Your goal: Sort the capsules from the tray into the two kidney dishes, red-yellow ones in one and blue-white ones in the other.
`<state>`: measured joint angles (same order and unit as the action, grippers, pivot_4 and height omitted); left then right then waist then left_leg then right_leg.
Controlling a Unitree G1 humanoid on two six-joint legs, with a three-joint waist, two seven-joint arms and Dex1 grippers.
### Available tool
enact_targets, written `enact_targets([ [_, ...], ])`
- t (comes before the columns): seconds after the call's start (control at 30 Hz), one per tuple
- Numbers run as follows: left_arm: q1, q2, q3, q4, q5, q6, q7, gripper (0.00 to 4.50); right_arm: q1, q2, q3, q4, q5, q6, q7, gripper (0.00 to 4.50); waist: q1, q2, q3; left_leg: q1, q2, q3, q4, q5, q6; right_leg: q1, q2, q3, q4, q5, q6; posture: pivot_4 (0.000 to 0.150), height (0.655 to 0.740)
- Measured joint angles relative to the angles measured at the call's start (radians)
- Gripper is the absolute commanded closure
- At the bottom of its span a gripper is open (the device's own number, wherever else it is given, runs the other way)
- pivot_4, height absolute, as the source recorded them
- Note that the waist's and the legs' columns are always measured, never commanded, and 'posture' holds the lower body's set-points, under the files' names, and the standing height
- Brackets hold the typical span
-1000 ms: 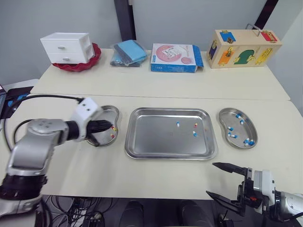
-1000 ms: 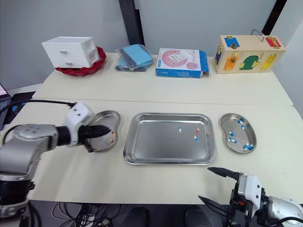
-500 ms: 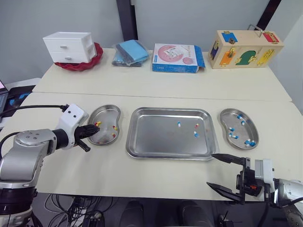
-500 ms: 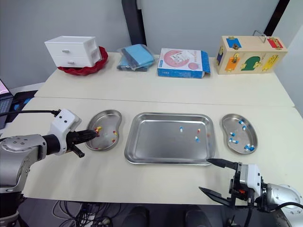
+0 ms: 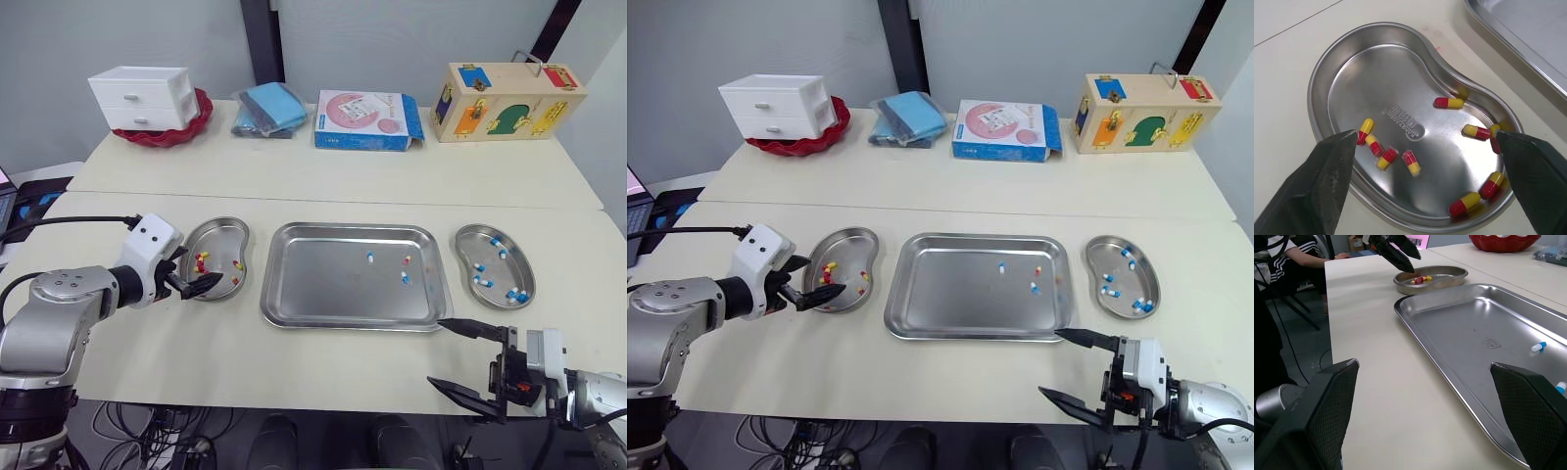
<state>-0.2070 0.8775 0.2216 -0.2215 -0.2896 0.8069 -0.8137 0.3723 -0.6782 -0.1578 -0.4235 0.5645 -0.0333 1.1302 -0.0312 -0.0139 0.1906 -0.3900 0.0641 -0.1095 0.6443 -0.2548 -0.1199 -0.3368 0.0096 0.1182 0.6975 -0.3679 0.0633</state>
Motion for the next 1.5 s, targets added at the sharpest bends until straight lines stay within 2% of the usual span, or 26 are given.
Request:
enact_targets([
  [0.2, 0.001, 0.0, 0.02, 0.005, -0.05, 0.001, -0.014, 0.02, 0.009, -0.001, -0.02, 0.0, 0.0, 0.003, -0.003, 0.0, 0.0, 0.0, 0.0, 0.0, 0.0, 0.0, 0.0, 0.0, 0.0, 0.0, 0.0, 0.0, 0.0, 0.0, 0.0, 0.15, 0.74],
  [0.33, 0.049, 0.012, 0.101, -0.006, -0.133, 0.017, -0.068, 0.02, 0.013, -0.022, -0.066, 0.002, 0.01, 0.035, -0.012, 0.0, -0.002, 0.0, 0.0, 0.0, 0.0, 0.001, 0.0, 0.0, 0.0, 0.0, 0.0, 0.001, 0.0, 0.0, 0.0, 0.15, 0.74],
  [0.47, 0.179, 0.075, 0.209, -0.012, -0.172, 0.008, -0.141, 0.02, 0.026, -0.074, -0.154, 0.028, 0.028, 0.085, -0.011, 0.0, -0.004, 0.0, 0.0, 0.0, 0.0, 0.001, -0.001, 0.0, 0.0, -0.001, 0.0, 0.001, 0.0, 0.0, 0.0, 0.15, 0.74],
  [0.6, 0.4, 0.16, 0.3, 0.04, -0.133, -0.074, -0.246, 0.02, 0.044, -0.147, -0.259, 0.081, 0.041, 0.145, 0.001, 0.0, -0.007, 0.0, 0.001, 0.002, 0.0, 0.003, -0.002, 0.0, 0.0, -0.001, -0.001, 0.002, -0.001, 0.0, 0.0, 0.15, 0.74],
  [0.67, 0.438, 0.177, 0.325, 0.088, -0.113, -0.106, -0.273, 0.02, 0.049, -0.181, -0.303, 0.126, 0.037, 0.167, 0.01, 0.0, -0.006, -0.001, 0.001, 0.003, 0.0, 0.003, -0.002, 0.0, 0.0, 0.0, -0.001, 0.002, -0.001, 0.0, 0.0, 0.15, 0.74],
  [0.9, 0.47, 0.219, 0.347, 0.228, -0.052, -0.238, -0.321, 0.02, 0.081, -0.302, -0.365, 0.247, -0.043, 0.241, 0.062, 0.0, -0.001, -0.002, 0.001, 0.003, 0.0, 0.004, -0.004, 0.0, 0.0, -0.001, -0.001, 0.003, -0.002, 0.0, 0.0, 0.15, 0.74],
  [1.5, 0.489, 0.212, 0.329, 0.223, -0.043, -0.264, -0.335, 0.02, 0.049, -0.305, -0.367, 0.242, -0.083, 0.284, 0.09, 0.0, -0.01, -0.002, 0.001, 0.002, 0.0, 0.004, -0.004, 0.0, 0.0, -0.001, -0.001, 0.003, -0.002, 0.0, 0.0, 0.15, 0.74],
])
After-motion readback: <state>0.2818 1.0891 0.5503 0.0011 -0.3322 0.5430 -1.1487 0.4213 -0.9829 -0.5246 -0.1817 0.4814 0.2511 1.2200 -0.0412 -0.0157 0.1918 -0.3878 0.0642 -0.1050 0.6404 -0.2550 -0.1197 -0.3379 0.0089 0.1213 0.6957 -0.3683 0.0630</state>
